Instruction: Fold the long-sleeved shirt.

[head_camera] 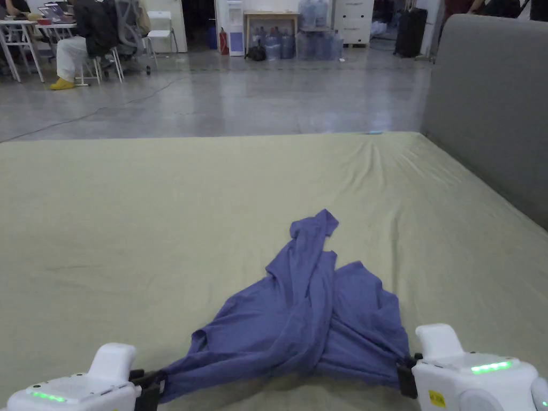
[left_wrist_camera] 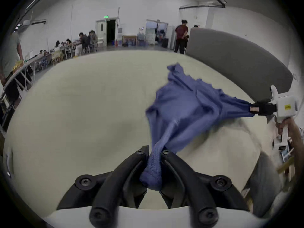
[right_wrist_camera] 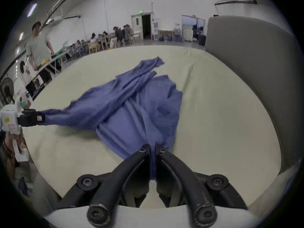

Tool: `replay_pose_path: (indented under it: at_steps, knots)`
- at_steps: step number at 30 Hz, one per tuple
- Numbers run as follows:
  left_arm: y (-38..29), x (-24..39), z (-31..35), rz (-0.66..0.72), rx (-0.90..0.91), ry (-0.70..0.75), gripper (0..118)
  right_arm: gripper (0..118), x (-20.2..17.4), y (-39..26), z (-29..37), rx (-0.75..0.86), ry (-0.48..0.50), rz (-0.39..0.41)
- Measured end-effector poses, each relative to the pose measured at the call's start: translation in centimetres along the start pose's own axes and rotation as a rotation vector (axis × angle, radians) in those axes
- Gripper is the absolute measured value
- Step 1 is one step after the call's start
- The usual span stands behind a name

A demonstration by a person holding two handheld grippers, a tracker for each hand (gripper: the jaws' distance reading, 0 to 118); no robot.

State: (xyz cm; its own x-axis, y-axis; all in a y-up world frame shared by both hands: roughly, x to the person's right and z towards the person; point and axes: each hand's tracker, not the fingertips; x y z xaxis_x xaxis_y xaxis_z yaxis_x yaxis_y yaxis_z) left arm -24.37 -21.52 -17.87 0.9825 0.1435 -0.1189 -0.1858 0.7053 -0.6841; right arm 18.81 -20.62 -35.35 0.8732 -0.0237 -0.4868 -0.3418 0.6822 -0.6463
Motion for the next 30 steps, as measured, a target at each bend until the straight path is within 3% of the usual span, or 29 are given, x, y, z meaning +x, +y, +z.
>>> replay_pose_path:
  at_steps: [8, 10, 11, 12, 13, 14, 17, 18, 19, 20, 21, 22, 23, 24, 30]
  knots:
    - [-5.2, 0.4, 3.0, 0.077, 0.003, -0.020, 3, 2, -2.1, -5.2, 1.9, -0.097, -0.020, 0.056]
    - [-5.1, 0.2, 2.7, 0.083, 0.007, -0.025, 4, 11, -2.3, -4.9, 1.5, -0.096, -0.023, 0.054]
    - [-5.0, 0.1, 2.7, 0.085, 0.015, -0.029, 14, 29, -2.1, -4.6, 1.6, -0.097, -0.021, 0.044]
    - [-4.7, 0.0, 2.8, 0.086, 0.014, -0.039, 63, 70, -1.7, -4.3, 1.6, -0.098, 0.001, 0.032]
    - [-4.3, 0.0, 3.1, 0.093, 0.012, -0.039, 107, 90, -1.4, -4.0, 2.1, -0.085, 0.020, 0.011]
    - [-4.1, 0.0, 3.1, 0.102, 0.004, -0.045, 117, 94, -1.3, -3.8, 2.9, -0.061, 0.012, -0.007]
    - [-2.2, -0.2, 5.4, 0.126, 0.085, -0.086, 116, 94, -0.5, -2.7, 6.3, 0.040, 0.009, -0.048]
    - [-1.7, -0.2, 5.7, 0.128, 0.086, -0.083, 116, 91, -0.2, -2.4, 7.1, 0.051, 0.009, -0.059]
    - [-0.9, 0.0, 6.2, 0.134, 0.093, -0.079, 113, 79, 0.1, -2.1, 7.8, 0.059, 0.007, -0.080]
    - [-0.1, 0.1, 6.6, 0.142, 0.107, -0.081, 101, 45, 0.6, -2.0, 8.1, 0.072, 0.013, -0.105]
    - [0.5, 0.2, 7.0, 0.144, 0.128, -0.088, 48, 0, 0.8, -2.0, 8.4, 0.082, 0.006, -0.109]
    - [0.7, 1.1, 7.6, 0.142, 0.150, -0.072, 48, 0, 0.9, -2.0, 8.6, 0.085, 0.001, -0.103]
    - [1.4, 1.5, 7.7, 0.134, 0.161, -0.056, 29, 0, 0.9, -2.0, 8.4, 0.083, -0.007, -0.106]
    - [2.1, 2.1, 7.2, 0.109, 0.152, -0.012, 0, 0, 1.6, -1.7, 7.9, 0.081, -0.034, -0.102]
    - [5.2, 3.6, 3.8, 0.096, 0.122, -0.035, 0, 0, 3.4, -0.9, 6.8, 0.050, -0.018, -0.116]
